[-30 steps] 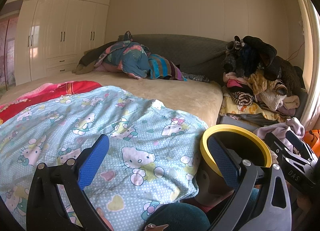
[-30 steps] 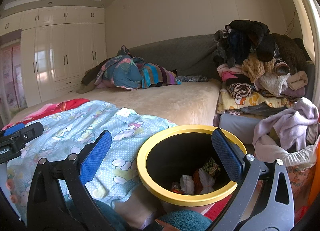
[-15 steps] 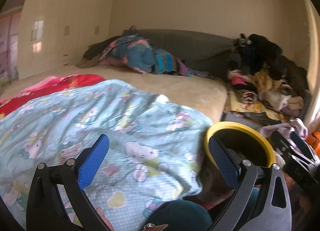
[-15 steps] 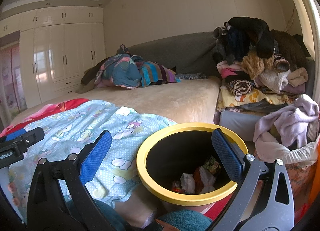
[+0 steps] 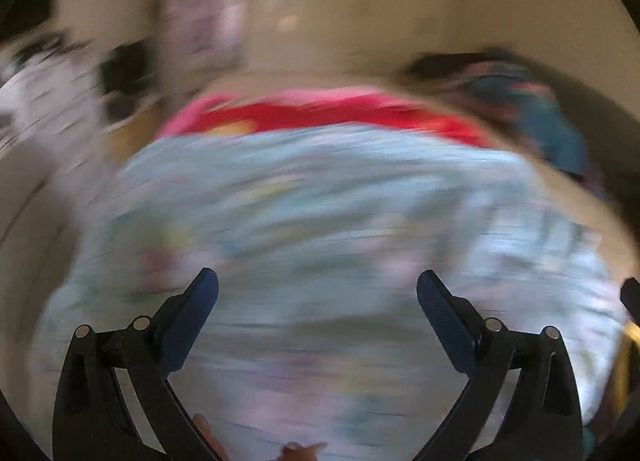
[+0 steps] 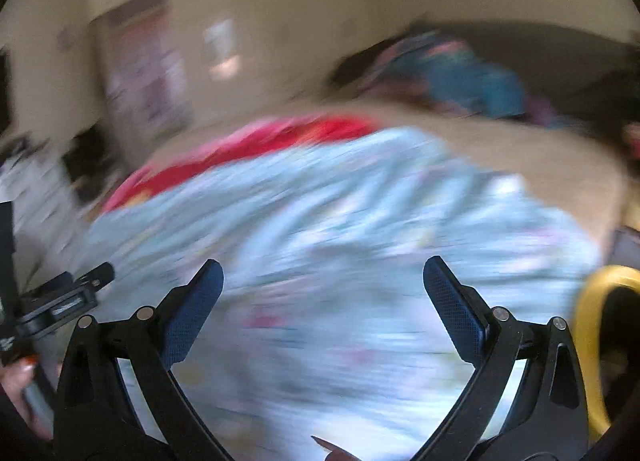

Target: Collect trash

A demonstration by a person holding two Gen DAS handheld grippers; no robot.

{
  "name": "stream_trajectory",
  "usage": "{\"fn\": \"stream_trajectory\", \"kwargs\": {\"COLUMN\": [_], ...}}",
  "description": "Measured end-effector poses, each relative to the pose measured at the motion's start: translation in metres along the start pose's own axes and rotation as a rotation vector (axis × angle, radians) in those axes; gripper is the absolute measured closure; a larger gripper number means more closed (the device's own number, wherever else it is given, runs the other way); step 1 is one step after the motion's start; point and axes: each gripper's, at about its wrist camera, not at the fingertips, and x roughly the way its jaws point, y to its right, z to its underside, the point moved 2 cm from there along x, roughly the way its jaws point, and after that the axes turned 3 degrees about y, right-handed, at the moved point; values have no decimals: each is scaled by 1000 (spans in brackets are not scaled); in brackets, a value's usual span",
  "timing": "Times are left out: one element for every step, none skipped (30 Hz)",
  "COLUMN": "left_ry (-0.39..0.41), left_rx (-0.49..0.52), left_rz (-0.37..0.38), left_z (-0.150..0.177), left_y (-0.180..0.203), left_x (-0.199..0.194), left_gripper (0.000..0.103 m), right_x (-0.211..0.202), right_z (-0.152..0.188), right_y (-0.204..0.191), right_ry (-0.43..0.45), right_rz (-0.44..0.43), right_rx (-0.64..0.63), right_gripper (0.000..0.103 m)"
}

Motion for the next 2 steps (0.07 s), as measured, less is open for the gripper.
{"fn": "stream_trajectory", "kwargs": {"left_ry": [-34, -57], "left_rx": [-32, -53], "left_rz": [-67, -91], "left_z": [4, 7], "left_y": [-33, -52], "left_x": [16, 27], "left_gripper": [6, 6], "right_x": [24, 43], "right_z": [5, 10], "right_y": [-32, -57], "right_ry": [-49, -93], "right_rz": [-38, -72], "right_rx": [-28, -56], "right_gripper": [11, 11]}}
